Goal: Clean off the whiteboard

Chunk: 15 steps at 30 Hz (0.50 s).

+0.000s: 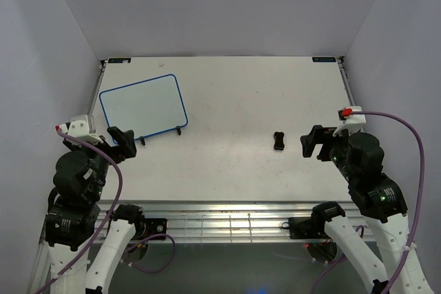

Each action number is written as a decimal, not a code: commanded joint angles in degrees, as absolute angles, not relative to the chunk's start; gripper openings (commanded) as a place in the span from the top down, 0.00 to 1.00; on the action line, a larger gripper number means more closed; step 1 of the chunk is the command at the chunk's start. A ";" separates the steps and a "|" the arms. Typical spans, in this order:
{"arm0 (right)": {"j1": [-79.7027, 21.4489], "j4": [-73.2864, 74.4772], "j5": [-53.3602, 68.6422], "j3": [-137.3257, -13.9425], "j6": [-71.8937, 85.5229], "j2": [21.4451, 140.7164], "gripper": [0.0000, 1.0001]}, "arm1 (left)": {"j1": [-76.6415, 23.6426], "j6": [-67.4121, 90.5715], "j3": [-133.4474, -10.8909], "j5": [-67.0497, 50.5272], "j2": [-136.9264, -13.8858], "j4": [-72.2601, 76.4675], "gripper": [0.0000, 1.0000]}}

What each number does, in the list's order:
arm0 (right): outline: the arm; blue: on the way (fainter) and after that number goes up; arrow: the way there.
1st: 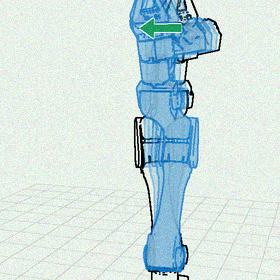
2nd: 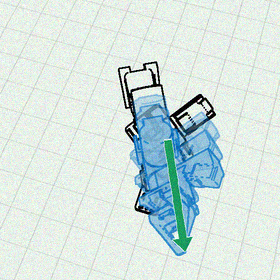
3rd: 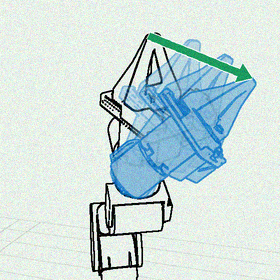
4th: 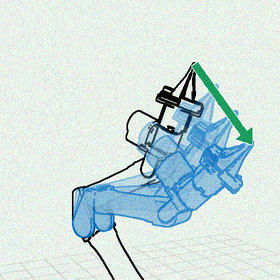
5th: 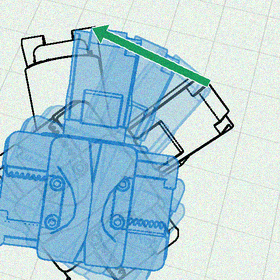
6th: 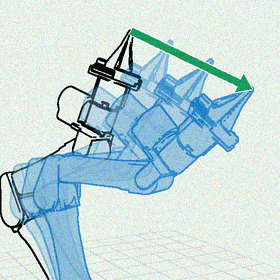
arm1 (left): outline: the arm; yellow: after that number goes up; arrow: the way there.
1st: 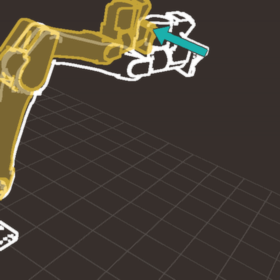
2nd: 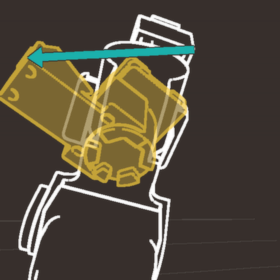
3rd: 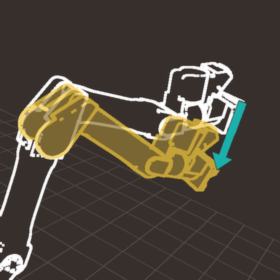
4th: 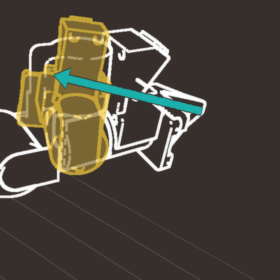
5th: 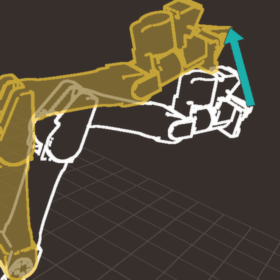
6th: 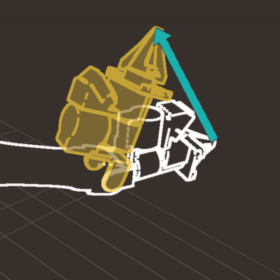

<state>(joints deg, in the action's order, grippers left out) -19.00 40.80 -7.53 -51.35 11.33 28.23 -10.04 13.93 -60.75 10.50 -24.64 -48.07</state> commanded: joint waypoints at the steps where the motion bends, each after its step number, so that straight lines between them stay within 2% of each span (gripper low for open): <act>1: -19.25 41.92 -15.43 -54.40 9.94 28.39 0.10 | -10.46 15.90 -61.88 15.20 -23.56 -49.13 0.02; 4: -19.25 42.63 -20.55 -55.28 8.88 28.30 0.10 | -10.37 15.65 -61.35 17.58 -22.68 -48.61 0.02; 15: -19.25 40.17 -19.60 -54.41 6.68 26.98 0.10 | -10.37 12.31 -59.15 17.93 -22.68 -46.14 0.02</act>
